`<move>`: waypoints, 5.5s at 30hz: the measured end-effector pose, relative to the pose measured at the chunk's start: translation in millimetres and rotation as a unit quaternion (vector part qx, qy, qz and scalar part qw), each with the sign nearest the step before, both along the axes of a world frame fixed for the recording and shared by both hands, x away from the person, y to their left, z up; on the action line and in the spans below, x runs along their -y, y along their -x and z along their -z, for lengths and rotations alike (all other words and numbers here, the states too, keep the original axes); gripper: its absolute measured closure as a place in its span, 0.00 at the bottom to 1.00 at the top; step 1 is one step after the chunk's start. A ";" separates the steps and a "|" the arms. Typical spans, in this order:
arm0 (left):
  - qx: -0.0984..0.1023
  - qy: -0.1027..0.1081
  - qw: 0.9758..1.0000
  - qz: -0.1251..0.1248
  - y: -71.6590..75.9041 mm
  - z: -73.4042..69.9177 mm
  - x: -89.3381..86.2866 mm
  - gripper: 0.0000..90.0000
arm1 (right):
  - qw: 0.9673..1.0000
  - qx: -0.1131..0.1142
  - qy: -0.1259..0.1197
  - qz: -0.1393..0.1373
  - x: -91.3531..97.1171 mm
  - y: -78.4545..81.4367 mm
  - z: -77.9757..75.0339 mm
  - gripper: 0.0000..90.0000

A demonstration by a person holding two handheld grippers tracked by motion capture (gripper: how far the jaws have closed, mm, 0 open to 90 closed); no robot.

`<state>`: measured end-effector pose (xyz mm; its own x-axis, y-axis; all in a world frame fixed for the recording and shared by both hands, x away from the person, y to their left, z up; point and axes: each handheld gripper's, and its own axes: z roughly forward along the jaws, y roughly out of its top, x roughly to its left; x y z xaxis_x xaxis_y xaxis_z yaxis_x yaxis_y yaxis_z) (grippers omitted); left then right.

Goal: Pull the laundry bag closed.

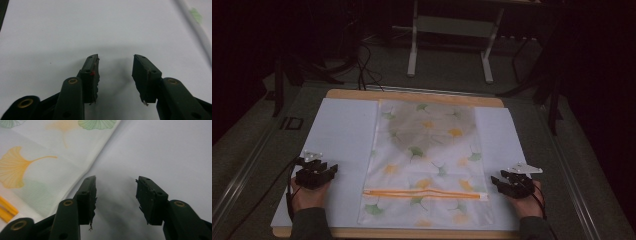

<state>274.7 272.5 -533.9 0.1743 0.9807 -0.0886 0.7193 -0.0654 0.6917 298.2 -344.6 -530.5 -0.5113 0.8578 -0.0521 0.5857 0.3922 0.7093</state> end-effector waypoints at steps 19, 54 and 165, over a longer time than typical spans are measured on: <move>0.056 -0.015 0.996 0.068 28.2 -12.1 6.9 0.61 | 0.999 -0.001 0.031 -0.044 -26.6 4.9 -10.2 0.60; 0.051 -0.007 0.989 0.142 30.7 -12.2 24.0 0.65 | 0.979 -0.015 -0.009 -0.205 -126.4 -9.5 -40.7 0.60; 0.033 -0.015 0.988 0.150 27.0 -15.6 25.0 0.65 | 0.890 -0.046 0.050 -0.451 -374.4 7.8 -6.0 0.87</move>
<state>247.7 247.5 -518.3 0.4614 0.8863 -0.0396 0.6183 -0.2893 0.7308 290.4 29.8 -524.5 -0.9956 0.0899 -0.0280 0.0542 0.7906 0.6099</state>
